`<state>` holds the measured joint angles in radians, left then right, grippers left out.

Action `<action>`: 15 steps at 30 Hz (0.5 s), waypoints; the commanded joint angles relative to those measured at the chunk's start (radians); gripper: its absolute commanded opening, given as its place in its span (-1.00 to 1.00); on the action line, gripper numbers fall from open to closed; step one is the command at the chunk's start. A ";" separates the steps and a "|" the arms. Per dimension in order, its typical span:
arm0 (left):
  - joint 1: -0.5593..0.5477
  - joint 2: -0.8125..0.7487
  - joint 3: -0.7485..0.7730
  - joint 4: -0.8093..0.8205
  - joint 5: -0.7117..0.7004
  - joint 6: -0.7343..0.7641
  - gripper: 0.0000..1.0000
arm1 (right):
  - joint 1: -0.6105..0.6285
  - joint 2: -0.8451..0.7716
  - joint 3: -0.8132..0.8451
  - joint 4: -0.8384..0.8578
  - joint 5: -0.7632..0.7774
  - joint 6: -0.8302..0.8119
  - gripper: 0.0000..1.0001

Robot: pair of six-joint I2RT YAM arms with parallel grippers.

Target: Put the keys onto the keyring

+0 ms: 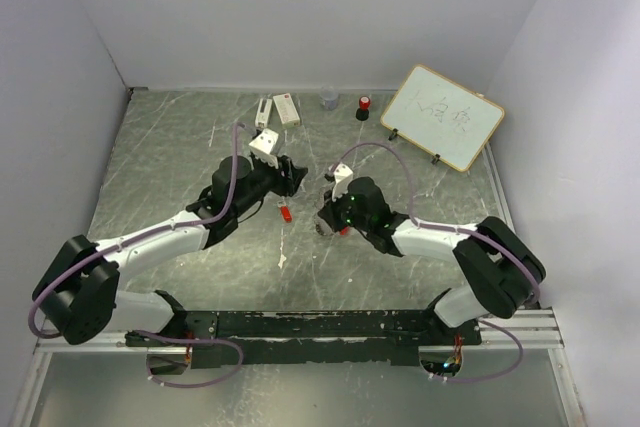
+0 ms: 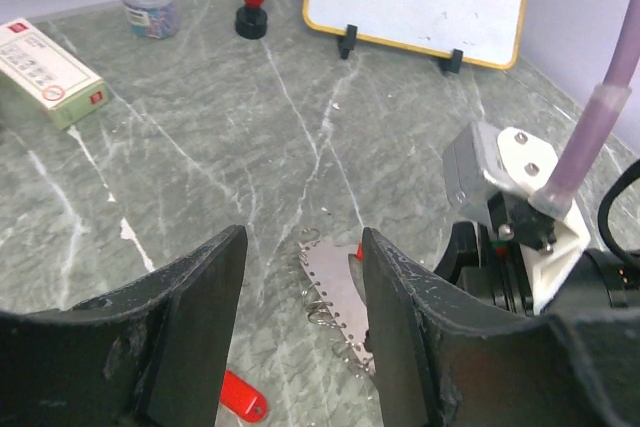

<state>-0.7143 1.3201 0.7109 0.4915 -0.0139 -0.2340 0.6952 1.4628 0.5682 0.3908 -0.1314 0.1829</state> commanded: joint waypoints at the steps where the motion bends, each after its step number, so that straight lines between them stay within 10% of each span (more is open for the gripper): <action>1: -0.003 -0.051 -0.010 -0.032 -0.087 0.019 0.22 | 0.032 0.012 0.034 0.015 -0.010 0.015 -1.00; 4: -0.003 -0.060 -0.016 -0.035 -0.100 0.022 0.24 | 0.037 0.004 0.017 -0.005 -0.008 0.024 -0.98; 9: -0.003 -0.052 -0.013 -0.043 -0.109 0.023 0.24 | 0.038 -0.063 -0.020 -0.011 0.077 0.053 -0.30; 15: -0.002 -0.050 -0.011 -0.047 -0.115 0.021 0.25 | 0.038 -0.036 0.049 -0.058 0.168 0.064 -0.16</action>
<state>-0.7143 1.2758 0.7052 0.4538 -0.1066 -0.2234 0.7284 1.4025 0.5602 0.3695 -0.0402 0.2310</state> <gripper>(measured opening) 0.621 0.415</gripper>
